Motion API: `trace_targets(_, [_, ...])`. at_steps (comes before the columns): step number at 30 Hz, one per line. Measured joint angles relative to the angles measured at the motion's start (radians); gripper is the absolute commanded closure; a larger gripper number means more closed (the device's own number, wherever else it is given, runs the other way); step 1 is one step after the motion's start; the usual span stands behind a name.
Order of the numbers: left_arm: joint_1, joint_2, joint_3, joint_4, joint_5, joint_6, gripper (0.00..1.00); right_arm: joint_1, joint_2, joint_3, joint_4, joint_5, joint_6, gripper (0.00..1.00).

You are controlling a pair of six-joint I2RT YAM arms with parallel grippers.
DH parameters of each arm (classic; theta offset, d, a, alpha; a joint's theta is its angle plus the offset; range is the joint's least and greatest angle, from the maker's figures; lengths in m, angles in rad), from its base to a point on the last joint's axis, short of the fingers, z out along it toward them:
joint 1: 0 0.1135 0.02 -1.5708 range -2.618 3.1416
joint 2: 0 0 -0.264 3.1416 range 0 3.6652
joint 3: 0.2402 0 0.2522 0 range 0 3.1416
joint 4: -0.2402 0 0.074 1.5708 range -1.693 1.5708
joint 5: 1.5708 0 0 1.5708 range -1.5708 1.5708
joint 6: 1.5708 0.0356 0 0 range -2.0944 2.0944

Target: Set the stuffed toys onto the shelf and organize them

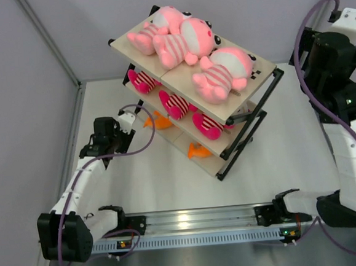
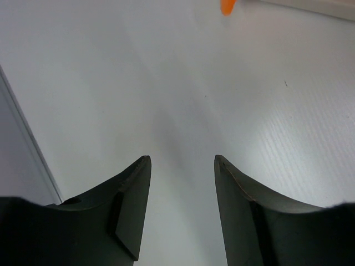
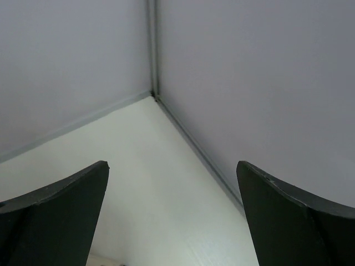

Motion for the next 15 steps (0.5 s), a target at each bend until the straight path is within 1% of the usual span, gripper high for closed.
trace_targets(3, [0.010, -0.006, 0.050, -0.039, -0.021, -0.018, 0.42, -0.191, 0.067, 0.000, 0.005, -0.100, -0.010, 0.01])
trace_targets(5, [0.021, -0.019, 0.066, -0.044, -0.039, -0.027, 0.42, -0.299, 0.090, -0.039, 0.017, -0.192, -0.003, 0.01])
trace_targets(7, [0.048, -0.024, 0.071, -0.048, -0.042, -0.042, 0.42, -0.416, 0.088, -0.132, 0.035, -0.303, 0.014, 0.00])
trace_targets(9, [0.110, -0.022, 0.071, -0.056, -0.032, -0.060, 0.42, -0.508, 0.073, -0.243, 0.065, -0.394, 0.027, 0.01])
trace_targets(12, [0.238, -0.021, 0.071, -0.069, 0.015, -0.087, 0.41, -0.576, 0.013, -0.455, 0.150, -0.467, 0.034, 0.00])
trace_targets(15, [0.348, -0.022, 0.066, -0.070, 0.080, -0.109, 0.40, -0.592, -0.066, -0.679, 0.242, -0.527, 0.045, 0.01])
